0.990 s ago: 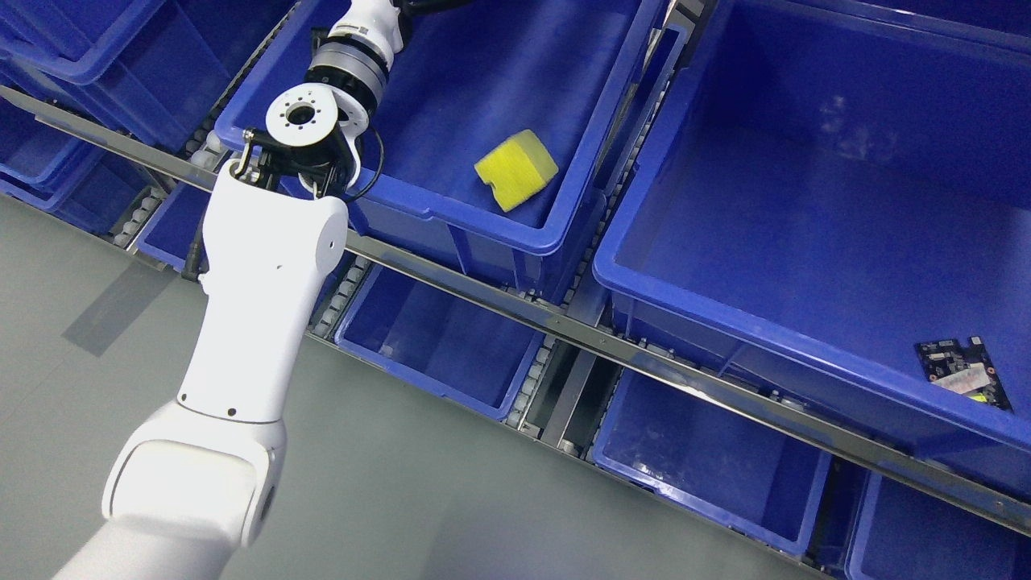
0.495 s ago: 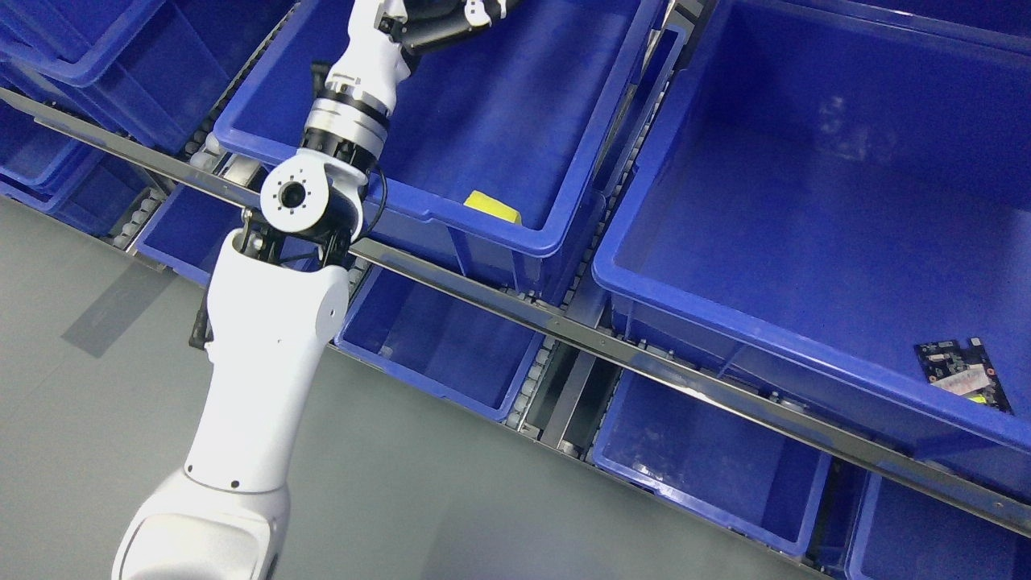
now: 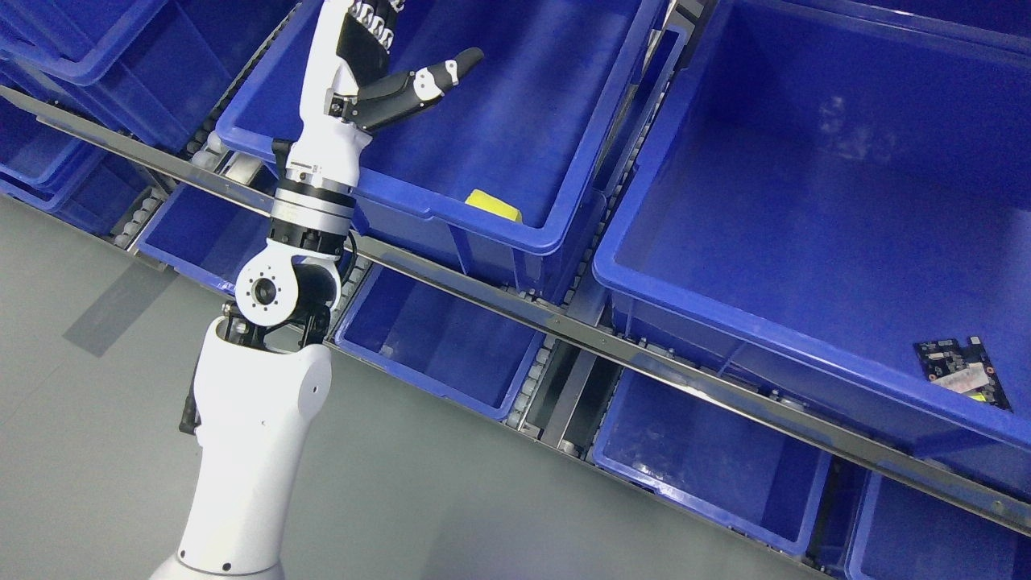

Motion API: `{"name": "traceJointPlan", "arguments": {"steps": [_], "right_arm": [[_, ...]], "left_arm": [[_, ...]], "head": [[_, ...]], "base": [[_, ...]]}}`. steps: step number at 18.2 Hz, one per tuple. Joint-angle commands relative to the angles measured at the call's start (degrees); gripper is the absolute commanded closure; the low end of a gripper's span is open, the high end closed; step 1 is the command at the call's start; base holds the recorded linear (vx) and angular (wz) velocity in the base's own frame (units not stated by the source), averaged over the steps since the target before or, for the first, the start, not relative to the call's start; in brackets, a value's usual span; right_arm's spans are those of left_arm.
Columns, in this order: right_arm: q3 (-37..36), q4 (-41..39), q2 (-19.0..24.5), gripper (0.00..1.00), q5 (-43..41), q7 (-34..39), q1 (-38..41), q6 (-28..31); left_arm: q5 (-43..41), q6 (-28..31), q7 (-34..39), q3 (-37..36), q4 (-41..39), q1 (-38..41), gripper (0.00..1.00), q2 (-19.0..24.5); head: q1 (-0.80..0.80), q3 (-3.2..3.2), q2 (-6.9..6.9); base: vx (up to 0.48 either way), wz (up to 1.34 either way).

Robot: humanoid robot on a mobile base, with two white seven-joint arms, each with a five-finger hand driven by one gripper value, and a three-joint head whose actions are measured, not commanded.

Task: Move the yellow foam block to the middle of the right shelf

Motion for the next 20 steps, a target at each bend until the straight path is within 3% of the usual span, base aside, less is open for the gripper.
{"name": "traceJointPlan", "arguments": {"steps": [1,20], "right_arm": [[0.0,-1.0,-1.0,0.0,0.0,0.0,-0.1,0.0],[0.0,-1.0,-1.0,0.0,0.0,0.0,-0.1,0.0]], "left_arm": [[0.0,3.8,0.4,3.8,-5.5,2.1,0.0,0.8],[0.0,5.4,0.4,4.6,-5.4,1.0,0.0,0.8]], "head": [[0.0,0.0,0.0],[0.0,0.0,0.0]], "base": [[0.0,0.0],[0.0,0.0]]}}
